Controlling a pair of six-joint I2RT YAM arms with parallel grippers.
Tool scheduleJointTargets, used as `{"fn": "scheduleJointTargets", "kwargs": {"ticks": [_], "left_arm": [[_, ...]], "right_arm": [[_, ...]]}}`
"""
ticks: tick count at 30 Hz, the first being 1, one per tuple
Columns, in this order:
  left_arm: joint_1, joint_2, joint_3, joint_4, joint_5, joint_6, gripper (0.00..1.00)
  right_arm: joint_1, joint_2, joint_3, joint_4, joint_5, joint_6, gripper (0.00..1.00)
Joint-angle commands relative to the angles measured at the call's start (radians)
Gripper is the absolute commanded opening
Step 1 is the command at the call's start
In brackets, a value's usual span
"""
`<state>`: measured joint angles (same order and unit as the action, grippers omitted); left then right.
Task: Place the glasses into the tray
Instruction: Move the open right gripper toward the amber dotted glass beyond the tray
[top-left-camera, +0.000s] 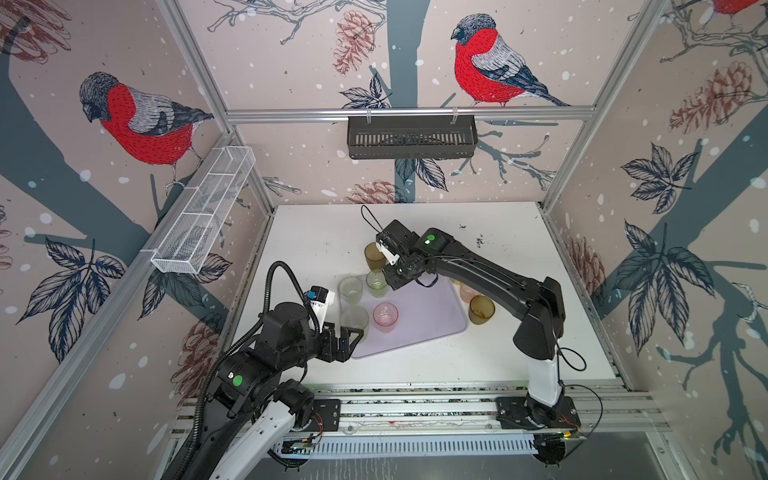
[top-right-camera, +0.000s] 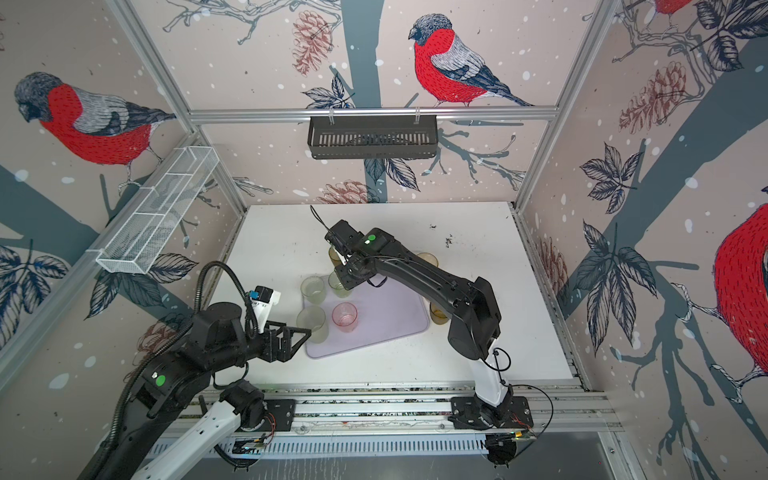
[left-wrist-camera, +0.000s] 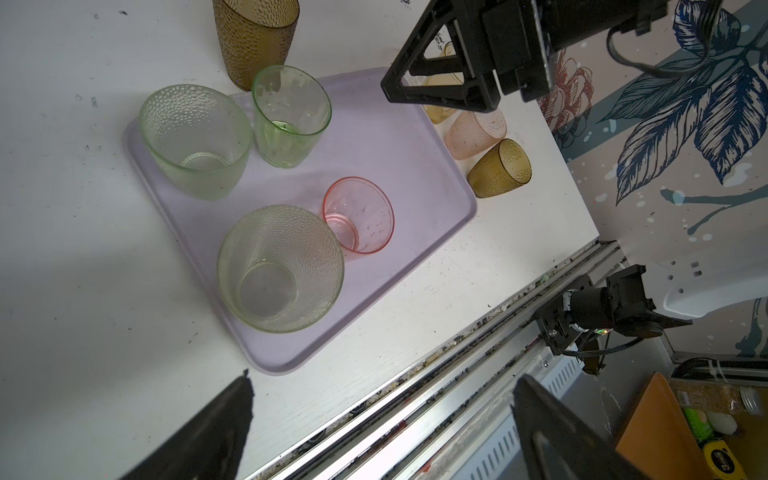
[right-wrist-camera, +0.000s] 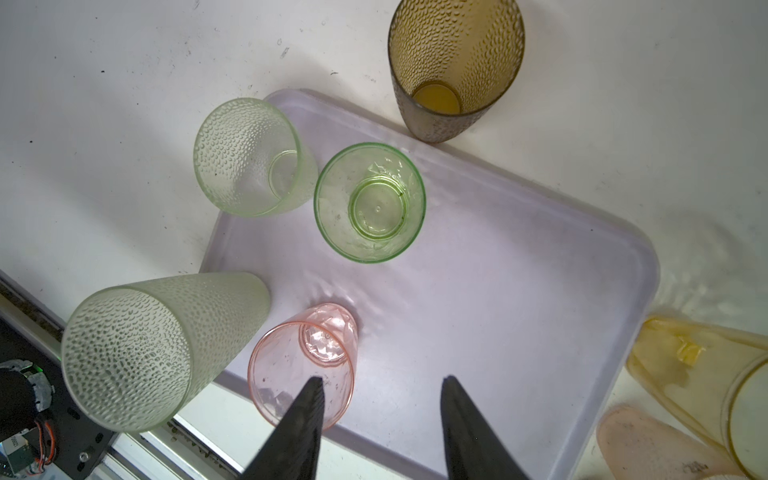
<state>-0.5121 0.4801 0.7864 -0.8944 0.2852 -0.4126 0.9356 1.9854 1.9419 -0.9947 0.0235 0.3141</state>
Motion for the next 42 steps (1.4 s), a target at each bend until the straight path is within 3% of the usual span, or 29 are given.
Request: {"fn": "scheduleJointTargets", "kwargs": {"ticks": [1,22,42], "left_arm": [[0.000,0.002,0.011,0.046,-0.007,-0.002,0.97],[-0.001,0.026,0.025,0.115,-0.044,-0.049,0.97],[-0.001,0.086,0.042,0.191,-0.051,-0.064,0.97]], "right_arm": [[-0.003,0.004,0.016,-0.023,0.010,-0.010,0.49],[-0.057,0.008,0.096,-0.015,0.024,-0.008,0.58],[-0.123,0.146,0.308,-0.016,-0.003,-0.026,0.71]]}}
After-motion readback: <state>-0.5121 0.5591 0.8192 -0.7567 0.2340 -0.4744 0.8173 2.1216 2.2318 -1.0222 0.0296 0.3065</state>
